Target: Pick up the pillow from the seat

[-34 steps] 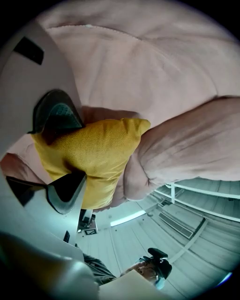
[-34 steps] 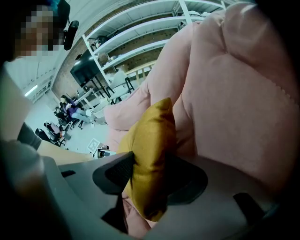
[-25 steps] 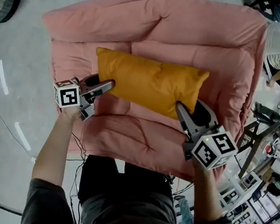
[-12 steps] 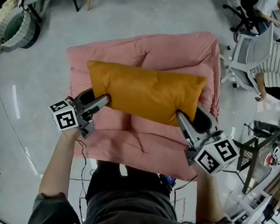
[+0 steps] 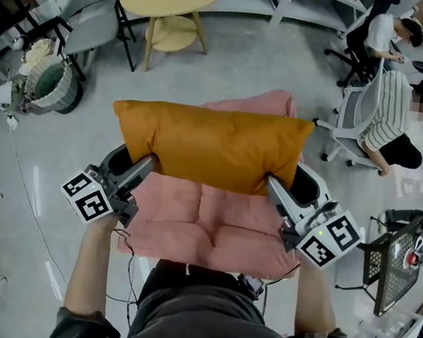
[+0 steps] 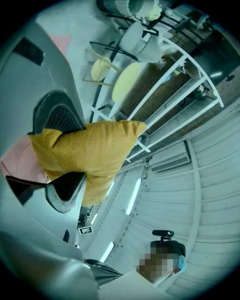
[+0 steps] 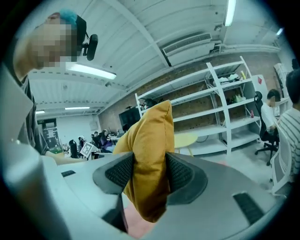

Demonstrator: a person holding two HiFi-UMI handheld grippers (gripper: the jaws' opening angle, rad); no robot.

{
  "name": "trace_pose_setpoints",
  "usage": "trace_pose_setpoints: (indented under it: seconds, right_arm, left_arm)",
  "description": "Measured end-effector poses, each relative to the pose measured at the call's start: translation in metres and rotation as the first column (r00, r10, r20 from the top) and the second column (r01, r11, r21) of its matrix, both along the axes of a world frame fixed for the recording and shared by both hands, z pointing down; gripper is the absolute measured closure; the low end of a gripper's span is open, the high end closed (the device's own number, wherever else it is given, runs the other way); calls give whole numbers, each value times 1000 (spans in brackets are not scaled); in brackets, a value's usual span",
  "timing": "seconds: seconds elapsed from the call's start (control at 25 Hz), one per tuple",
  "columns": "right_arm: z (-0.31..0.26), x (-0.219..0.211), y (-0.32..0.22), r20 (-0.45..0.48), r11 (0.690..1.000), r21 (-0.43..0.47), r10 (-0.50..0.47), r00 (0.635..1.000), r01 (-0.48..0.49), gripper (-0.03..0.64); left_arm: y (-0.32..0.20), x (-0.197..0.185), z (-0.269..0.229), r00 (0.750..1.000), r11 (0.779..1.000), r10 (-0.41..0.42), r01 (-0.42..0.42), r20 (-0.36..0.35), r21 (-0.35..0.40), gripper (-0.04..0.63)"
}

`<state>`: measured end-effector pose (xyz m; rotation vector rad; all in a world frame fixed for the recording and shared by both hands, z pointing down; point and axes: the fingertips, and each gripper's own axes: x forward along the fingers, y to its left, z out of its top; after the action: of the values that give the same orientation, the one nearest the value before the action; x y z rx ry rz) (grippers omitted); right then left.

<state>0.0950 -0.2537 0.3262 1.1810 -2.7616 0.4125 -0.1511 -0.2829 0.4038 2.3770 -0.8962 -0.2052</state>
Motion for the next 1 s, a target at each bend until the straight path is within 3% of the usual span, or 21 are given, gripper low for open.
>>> trace_pose_setpoints:
  seconds: [0.2, 0.6, 0.8, 1.0]
  right_arm:
    - [-70, 3, 17, 62, 989, 144, -49, 997, 40, 405]
    - [-157, 17, 60, 141, 930, 361, -130, 981, 71, 403]
    - [-179, 21, 79, 154, 906, 417, -149, 977, 73, 404]
    - [-174, 21, 94, 166, 902, 423, -169, 971, 85, 403]
  left_arm:
    - [16, -3, -91, 997, 988, -48, 39, 56, 146, 327]
    - [67, 5, -212, 982, 932, -128, 70, 141, 357, 327]
    - [88, 8, -240, 977, 908, -153, 79, 149, 411, 327]
    - [109, 7, -237, 973, 906, -173, 96, 153, 413, 327]
